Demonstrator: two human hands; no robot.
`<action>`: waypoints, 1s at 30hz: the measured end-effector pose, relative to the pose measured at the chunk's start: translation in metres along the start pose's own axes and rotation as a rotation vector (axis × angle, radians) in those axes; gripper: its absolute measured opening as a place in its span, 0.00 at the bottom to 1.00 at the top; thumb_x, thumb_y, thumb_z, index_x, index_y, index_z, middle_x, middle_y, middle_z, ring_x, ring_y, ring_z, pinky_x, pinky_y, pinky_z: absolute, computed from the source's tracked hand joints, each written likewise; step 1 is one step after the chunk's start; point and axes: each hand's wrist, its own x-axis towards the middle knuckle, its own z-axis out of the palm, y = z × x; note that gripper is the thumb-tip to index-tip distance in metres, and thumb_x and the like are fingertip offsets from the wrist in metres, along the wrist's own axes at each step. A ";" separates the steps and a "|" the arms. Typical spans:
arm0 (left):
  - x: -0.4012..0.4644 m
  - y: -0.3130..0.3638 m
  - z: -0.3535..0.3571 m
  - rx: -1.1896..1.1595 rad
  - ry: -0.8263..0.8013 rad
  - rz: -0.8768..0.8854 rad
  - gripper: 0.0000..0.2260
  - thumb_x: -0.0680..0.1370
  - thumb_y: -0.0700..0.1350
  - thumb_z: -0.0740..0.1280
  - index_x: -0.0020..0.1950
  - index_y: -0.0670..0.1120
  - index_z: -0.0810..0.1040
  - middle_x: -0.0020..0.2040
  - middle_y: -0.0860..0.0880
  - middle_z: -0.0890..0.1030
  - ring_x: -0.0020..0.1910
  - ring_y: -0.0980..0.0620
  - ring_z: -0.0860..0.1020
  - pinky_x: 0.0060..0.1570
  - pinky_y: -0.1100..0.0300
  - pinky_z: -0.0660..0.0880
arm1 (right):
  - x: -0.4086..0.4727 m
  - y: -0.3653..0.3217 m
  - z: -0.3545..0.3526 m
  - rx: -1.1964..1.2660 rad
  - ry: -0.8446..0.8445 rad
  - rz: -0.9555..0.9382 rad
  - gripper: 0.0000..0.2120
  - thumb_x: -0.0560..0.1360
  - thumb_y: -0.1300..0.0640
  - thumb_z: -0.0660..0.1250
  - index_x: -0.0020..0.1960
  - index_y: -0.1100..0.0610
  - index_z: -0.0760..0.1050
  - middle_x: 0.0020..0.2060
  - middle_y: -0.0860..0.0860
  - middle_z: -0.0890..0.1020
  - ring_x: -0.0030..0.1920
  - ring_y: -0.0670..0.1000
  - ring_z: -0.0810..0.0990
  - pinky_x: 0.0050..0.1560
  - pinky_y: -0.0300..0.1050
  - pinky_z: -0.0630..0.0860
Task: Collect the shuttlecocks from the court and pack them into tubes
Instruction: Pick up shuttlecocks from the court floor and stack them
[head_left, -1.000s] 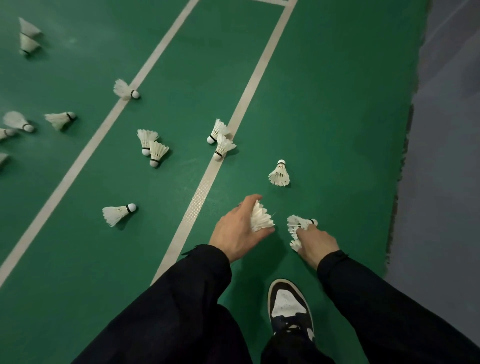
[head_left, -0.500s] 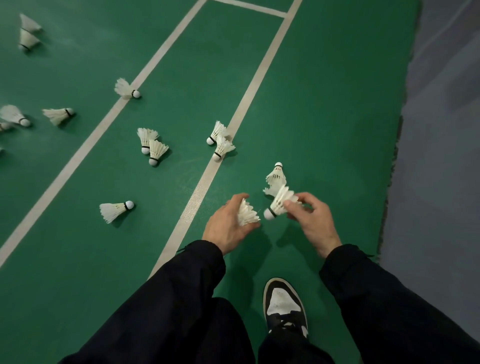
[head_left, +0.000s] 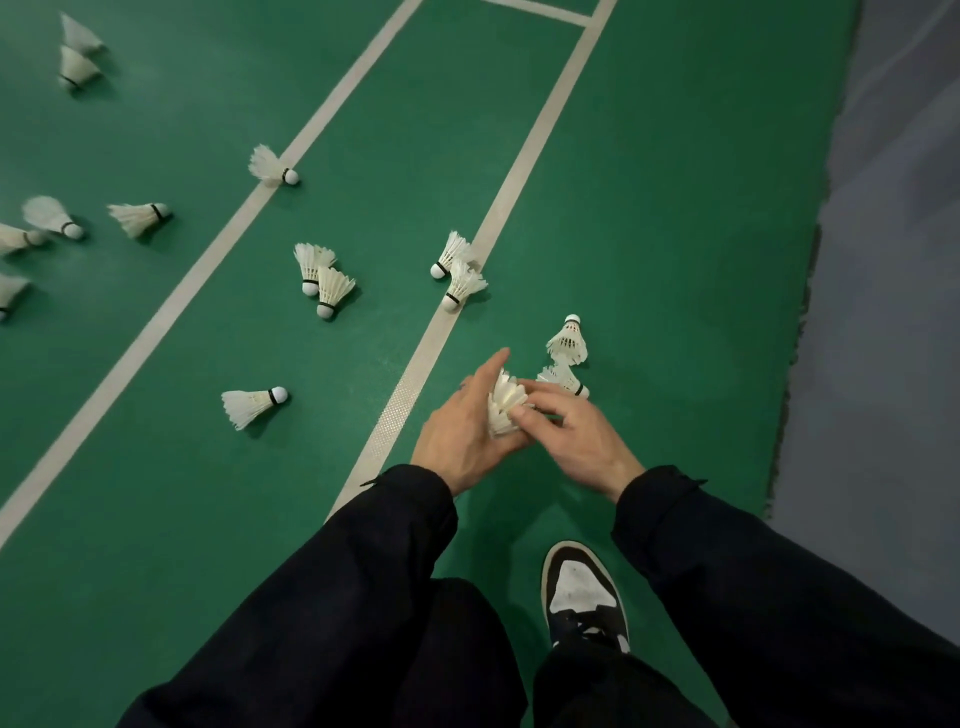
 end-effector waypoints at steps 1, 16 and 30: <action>-0.001 -0.003 -0.001 0.020 0.031 0.013 0.38 0.73 0.70 0.65 0.79 0.59 0.58 0.63 0.48 0.81 0.55 0.46 0.81 0.56 0.45 0.79 | 0.001 -0.002 0.001 0.024 -0.032 0.009 0.22 0.77 0.36 0.63 0.60 0.49 0.84 0.69 0.43 0.78 0.68 0.42 0.75 0.69 0.42 0.71; -0.015 -0.041 -0.032 0.105 0.044 -0.062 0.32 0.77 0.64 0.69 0.78 0.58 0.64 0.58 0.49 0.82 0.52 0.48 0.80 0.55 0.51 0.77 | 0.089 0.080 -0.010 -1.182 -0.088 0.033 0.23 0.77 0.69 0.59 0.70 0.55 0.70 0.62 0.54 0.76 0.47 0.56 0.78 0.41 0.51 0.79; 0.013 -0.010 0.011 0.036 0.094 -0.030 0.32 0.77 0.60 0.72 0.77 0.53 0.66 0.58 0.49 0.82 0.52 0.47 0.81 0.55 0.48 0.78 | 0.023 0.011 -0.020 0.286 0.205 0.103 0.05 0.77 0.60 0.73 0.53 0.56 0.83 0.47 0.50 0.87 0.48 0.52 0.85 0.59 0.55 0.81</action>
